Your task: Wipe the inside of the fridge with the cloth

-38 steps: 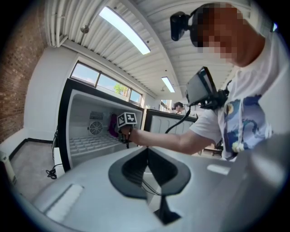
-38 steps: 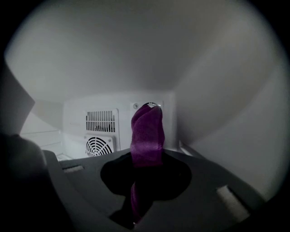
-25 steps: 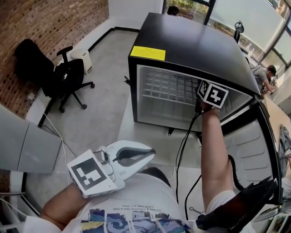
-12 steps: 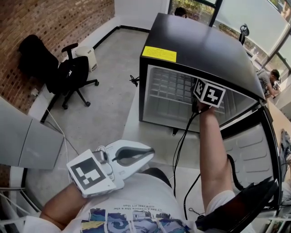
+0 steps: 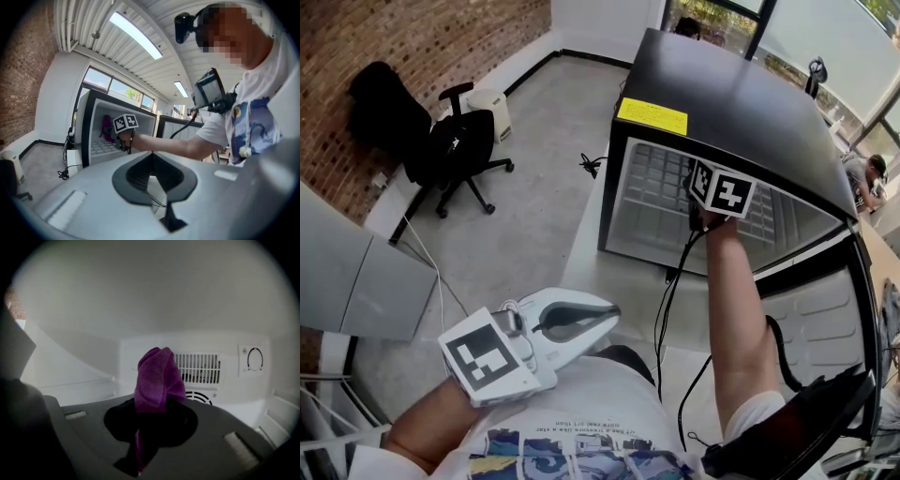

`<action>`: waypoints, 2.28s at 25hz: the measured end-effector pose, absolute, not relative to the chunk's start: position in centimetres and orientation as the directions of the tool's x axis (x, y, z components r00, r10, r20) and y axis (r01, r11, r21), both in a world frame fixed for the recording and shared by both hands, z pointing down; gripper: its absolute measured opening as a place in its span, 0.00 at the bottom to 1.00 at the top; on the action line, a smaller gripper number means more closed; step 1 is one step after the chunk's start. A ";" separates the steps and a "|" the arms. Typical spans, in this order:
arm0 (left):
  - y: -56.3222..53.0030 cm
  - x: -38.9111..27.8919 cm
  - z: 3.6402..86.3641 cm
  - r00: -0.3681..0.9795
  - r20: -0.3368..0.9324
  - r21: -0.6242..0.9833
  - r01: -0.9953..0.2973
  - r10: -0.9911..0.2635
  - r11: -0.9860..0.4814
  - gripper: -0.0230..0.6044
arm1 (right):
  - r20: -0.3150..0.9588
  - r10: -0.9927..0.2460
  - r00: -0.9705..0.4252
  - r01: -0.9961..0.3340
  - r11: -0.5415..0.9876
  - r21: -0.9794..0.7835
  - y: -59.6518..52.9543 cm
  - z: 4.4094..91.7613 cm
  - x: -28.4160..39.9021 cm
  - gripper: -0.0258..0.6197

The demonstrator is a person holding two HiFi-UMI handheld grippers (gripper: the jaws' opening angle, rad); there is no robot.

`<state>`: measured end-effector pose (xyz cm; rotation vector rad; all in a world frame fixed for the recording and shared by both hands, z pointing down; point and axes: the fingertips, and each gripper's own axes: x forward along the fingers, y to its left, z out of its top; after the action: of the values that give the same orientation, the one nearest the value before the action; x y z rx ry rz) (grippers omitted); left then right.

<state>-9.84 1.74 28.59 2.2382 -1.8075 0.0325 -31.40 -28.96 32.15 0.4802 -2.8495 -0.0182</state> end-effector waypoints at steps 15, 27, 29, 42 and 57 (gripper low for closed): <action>2.2 -10.4 28.7 0.198 0.180 0.199 -0.967 -0.963 -0.162 0.05 | 0.262 -0.245 -0.933 -0.243 0.969 0.042 -26.3 32.8 -34.3 0.12; 2.4 -10.5 28.8 0.189 0.184 0.206 -0.967 -0.965 -0.150 0.05 | 0.258 -0.175 -0.950 -0.170 0.985 0.039 -24.1 32.9 -35.9 0.13; 2.3 -10.5 28.8 0.188 0.184 0.207 -0.967 -0.965 -0.149 0.05 | 0.260 -0.176 -0.949 -0.173 0.984 0.034 -24.1 33.1 -36.1 0.13; 2.9 -10.3 28.8 0.195 0.184 0.216 -0.964 -0.963 -0.154 0.05 | 0.273 -0.035 -0.961 -0.025 0.999 0.042 -20.7 33.2 -36.5 0.13; 4.2 -9.3 28.9 0.243 0.190 0.243 -0.951 -0.951 -0.194 0.05 | 0.224 0.141 -0.964 0.164 0.983 0.086 -15.0 32.1 -32.5 0.12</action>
<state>-9.33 4.23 28.94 2.2121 -1.7620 -0.0037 -32.47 -14.96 32.12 -0.2264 -2.9099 -0.1521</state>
